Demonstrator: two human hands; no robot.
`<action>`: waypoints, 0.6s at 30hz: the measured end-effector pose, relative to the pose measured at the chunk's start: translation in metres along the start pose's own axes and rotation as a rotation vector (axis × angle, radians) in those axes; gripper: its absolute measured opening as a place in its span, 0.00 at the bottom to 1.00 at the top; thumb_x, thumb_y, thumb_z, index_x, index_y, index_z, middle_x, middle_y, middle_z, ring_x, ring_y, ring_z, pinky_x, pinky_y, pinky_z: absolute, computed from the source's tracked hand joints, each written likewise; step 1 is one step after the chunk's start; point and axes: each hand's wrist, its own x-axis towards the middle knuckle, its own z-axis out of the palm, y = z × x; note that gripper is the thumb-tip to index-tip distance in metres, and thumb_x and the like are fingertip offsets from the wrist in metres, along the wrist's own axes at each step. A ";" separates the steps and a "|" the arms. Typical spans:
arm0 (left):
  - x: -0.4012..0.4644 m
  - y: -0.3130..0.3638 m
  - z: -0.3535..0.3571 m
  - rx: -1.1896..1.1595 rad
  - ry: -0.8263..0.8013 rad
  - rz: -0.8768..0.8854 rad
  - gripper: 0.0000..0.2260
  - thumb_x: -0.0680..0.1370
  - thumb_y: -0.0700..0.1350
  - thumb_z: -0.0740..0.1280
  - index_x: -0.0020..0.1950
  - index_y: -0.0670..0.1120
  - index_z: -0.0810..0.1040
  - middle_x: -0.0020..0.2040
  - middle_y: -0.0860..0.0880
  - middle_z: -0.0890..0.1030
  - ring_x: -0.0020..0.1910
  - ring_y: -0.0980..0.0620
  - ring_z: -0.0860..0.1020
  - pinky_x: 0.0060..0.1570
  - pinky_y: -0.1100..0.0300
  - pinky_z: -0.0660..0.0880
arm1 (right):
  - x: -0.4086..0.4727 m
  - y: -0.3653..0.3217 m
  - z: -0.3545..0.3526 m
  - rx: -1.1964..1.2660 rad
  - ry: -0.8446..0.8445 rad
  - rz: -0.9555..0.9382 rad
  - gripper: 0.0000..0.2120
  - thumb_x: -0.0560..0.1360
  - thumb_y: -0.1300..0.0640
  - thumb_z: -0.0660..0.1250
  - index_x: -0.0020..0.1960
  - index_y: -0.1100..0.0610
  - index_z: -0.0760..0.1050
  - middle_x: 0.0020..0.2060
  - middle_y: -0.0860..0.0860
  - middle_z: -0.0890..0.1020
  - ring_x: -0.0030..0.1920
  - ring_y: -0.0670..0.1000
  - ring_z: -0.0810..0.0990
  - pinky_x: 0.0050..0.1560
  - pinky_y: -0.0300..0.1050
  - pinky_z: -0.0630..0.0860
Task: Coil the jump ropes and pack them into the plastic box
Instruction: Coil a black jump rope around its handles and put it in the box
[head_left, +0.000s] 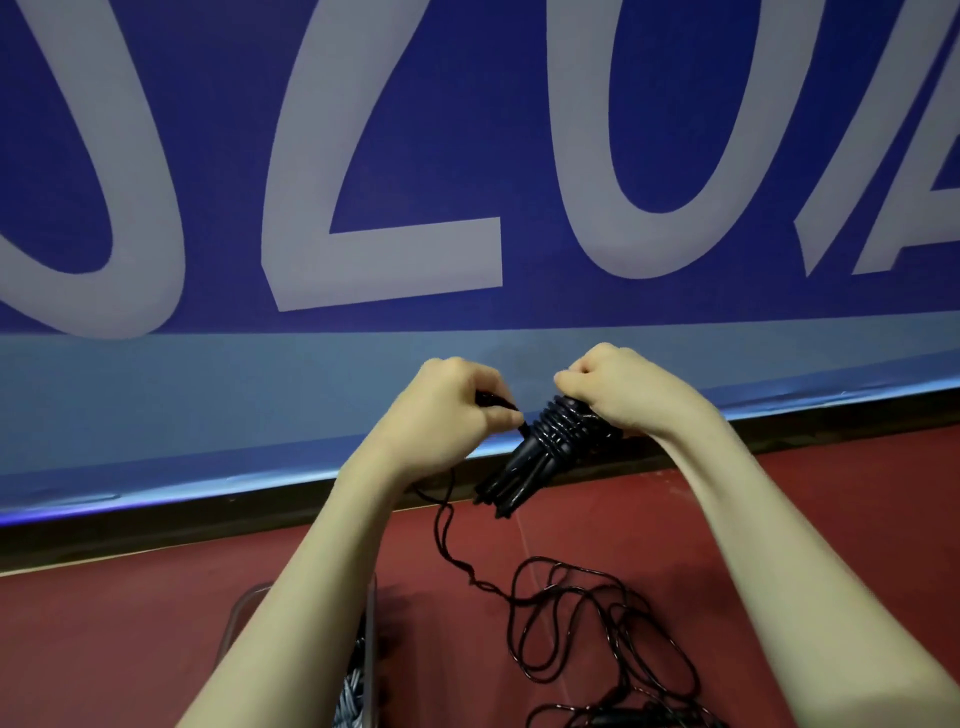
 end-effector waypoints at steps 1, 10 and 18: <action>0.001 0.005 0.002 0.092 0.060 0.053 0.03 0.74 0.46 0.72 0.40 0.50 0.82 0.38 0.55 0.81 0.40 0.55 0.78 0.43 0.54 0.76 | 0.000 -0.001 -0.001 -0.013 0.065 0.002 0.16 0.76 0.56 0.59 0.32 0.56 0.58 0.29 0.52 0.65 0.31 0.53 0.60 0.34 0.46 0.59; 0.007 0.043 0.025 -0.034 0.455 0.106 0.09 0.79 0.46 0.66 0.56 0.46 0.82 0.40 0.48 0.83 0.36 0.50 0.79 0.43 0.55 0.76 | 0.002 -0.003 0.012 0.222 0.867 -0.176 0.18 0.84 0.51 0.54 0.38 0.59 0.63 0.27 0.51 0.70 0.29 0.49 0.67 0.29 0.45 0.60; 0.008 0.053 0.034 -1.139 -0.017 -0.380 0.15 0.82 0.51 0.61 0.52 0.44 0.84 0.36 0.52 0.73 0.33 0.56 0.71 0.36 0.64 0.75 | 0.010 0.007 0.001 0.357 1.105 -0.288 0.16 0.83 0.54 0.57 0.38 0.60 0.63 0.25 0.45 0.65 0.26 0.45 0.63 0.27 0.37 0.59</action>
